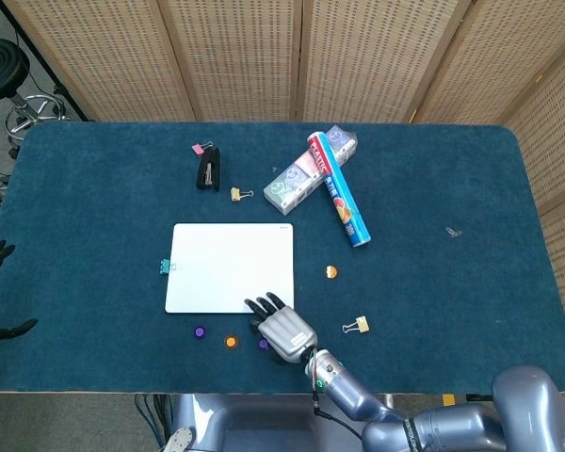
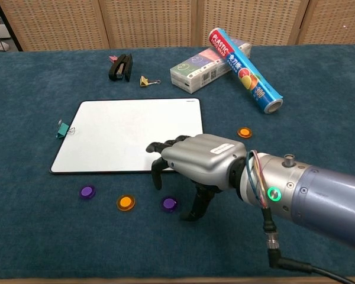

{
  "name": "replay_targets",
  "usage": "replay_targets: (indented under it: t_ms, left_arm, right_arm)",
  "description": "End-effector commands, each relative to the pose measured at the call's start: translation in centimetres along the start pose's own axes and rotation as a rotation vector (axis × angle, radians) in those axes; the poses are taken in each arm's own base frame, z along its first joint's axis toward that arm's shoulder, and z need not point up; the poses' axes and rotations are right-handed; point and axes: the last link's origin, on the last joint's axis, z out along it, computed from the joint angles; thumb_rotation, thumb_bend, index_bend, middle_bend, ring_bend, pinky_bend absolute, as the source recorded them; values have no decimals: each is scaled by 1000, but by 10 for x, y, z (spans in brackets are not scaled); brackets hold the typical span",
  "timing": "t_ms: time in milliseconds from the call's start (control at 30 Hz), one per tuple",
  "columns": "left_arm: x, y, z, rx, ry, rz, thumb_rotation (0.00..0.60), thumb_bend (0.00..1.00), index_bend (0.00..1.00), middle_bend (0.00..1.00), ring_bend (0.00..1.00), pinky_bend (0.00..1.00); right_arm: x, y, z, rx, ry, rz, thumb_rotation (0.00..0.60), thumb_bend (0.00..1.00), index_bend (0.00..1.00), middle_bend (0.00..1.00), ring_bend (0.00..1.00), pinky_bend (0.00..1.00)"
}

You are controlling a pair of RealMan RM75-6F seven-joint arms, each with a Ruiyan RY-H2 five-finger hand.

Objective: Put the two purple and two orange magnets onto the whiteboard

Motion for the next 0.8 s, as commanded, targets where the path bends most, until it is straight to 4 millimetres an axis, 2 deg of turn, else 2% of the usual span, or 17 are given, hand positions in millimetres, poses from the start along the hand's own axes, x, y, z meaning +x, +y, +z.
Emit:
replay_targets:
  t_ms: [33,800]
  left_arm:
    - [0,0,0,0,1,-2,600,0,0,0,0,0]
    - [2,-1,-1,5,0,-9,600,0,0,0,0,0]
  right_arm:
    - [-2,1,1,-10,-7,10,600,278,349,0,0,0]
    - [-8,5,6,-38,-27,24,600,341,388,0,0,0]
